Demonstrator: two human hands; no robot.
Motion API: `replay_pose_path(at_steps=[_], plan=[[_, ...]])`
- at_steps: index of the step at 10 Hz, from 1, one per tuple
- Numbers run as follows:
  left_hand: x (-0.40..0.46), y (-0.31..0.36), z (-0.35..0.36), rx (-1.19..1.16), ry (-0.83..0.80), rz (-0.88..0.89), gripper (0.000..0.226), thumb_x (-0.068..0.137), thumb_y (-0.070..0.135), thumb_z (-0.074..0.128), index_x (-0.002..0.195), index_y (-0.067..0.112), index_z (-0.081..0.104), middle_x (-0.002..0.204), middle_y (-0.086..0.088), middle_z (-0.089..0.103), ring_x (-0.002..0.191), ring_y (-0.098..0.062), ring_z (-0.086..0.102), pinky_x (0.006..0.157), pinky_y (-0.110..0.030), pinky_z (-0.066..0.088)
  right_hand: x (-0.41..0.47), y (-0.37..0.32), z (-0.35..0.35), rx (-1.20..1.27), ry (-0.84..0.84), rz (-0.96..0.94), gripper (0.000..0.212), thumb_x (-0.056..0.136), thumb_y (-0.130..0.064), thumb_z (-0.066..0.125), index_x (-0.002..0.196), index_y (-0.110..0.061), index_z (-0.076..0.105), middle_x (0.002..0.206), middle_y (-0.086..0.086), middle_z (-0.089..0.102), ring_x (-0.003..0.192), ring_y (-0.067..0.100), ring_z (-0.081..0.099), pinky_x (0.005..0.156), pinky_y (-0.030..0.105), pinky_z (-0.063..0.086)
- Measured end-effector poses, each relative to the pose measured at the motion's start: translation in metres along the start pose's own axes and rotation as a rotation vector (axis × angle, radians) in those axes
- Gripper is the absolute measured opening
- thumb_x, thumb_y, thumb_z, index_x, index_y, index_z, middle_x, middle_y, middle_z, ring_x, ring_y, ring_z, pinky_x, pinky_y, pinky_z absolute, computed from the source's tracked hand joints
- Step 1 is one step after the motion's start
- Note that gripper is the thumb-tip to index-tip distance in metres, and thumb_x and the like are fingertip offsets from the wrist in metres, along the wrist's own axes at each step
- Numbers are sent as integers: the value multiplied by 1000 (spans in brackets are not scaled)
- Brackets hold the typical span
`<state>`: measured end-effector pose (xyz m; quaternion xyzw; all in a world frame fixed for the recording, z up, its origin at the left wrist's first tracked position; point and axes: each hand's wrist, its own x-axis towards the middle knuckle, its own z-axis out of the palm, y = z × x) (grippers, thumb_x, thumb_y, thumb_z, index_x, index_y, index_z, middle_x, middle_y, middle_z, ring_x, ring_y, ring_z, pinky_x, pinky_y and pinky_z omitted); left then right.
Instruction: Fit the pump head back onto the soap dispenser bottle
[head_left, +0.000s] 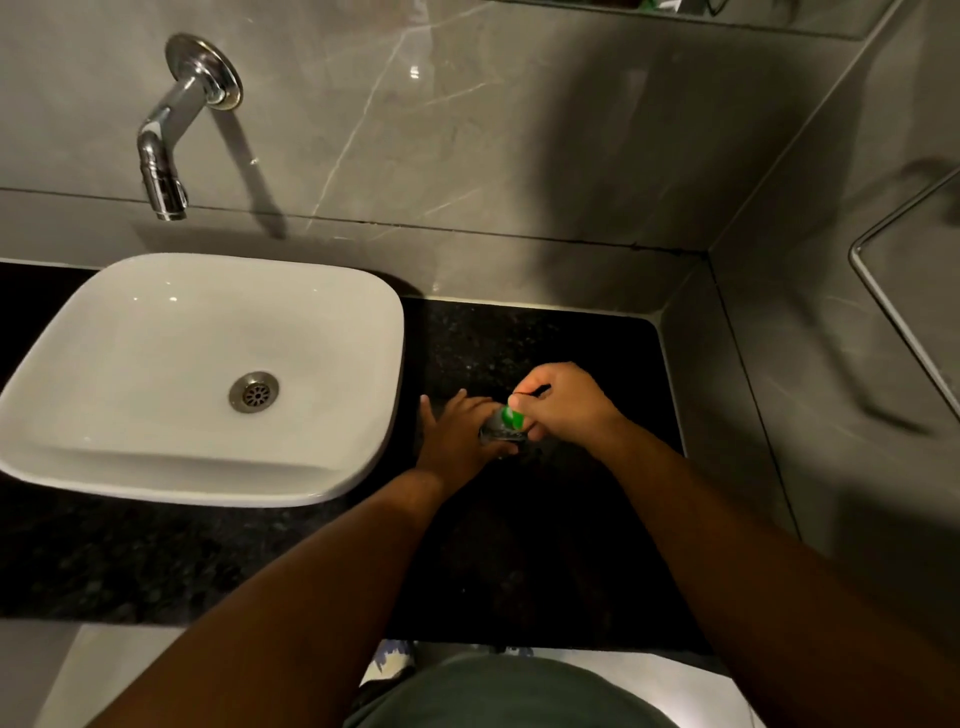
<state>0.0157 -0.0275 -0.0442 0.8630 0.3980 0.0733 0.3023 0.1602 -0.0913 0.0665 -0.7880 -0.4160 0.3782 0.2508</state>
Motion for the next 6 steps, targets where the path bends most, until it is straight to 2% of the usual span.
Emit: replay_pose_path(at_steps=[2, 3, 4, 5, 6], plan=[[3, 2, -3, -12, -16, 6, 63, 73, 58, 67, 128, 32, 51, 139, 5, 49, 143, -23, 19, 107, -62, -15, 0, 3, 5, 85, 57, 7, 11, 84, -19, 70, 76, -23, 65, 64, 4, 71, 46, 9, 67, 43, 16, 47], [2, 2, -5, -39, -28, 7, 61, 75, 54, 68, 129, 30, 50, 140, 3, 48, 143, -24, 18, 108, -61, -15, 4, 4, 5, 108, 30, 10, 4, 84, -18, 70, 82, -18, 67, 67, 5, 71, 47, 9, 67, 47, 19, 50], [1, 5, -6, -53, -42, -1, 58, 76, 50, 69, 127, 30, 51, 139, 2, 48, 143, -25, 20, 109, -61, -13, 5, 6, 4, 139, 12, -10, 7, 84, -20, 70, 80, -20, 65, 72, 10, 72, 46, 10, 66, 50, 24, 52], [-1, 2, -4, -70, -28, -14, 70, 72, 51, 72, 134, 30, 45, 145, 3, 42, 143, -24, 18, 110, -60, -10, 5, 12, -2, 147, 10, 1, 15, 87, -34, 65, 84, -19, 65, 73, 9, 72, 45, 4, 64, 45, 19, 49], [-6, -3, -4, -42, -47, -79, 93, 69, 50, 77, 145, 27, 29, 152, 2, 32, 145, -24, 12, 113, -55, -4, 0, 36, -14, 166, 140, 27, 30, 91, -48, 53, 84, -21, 63, 80, 6, 73, 61, 8, 68, 54, 24, 52]])
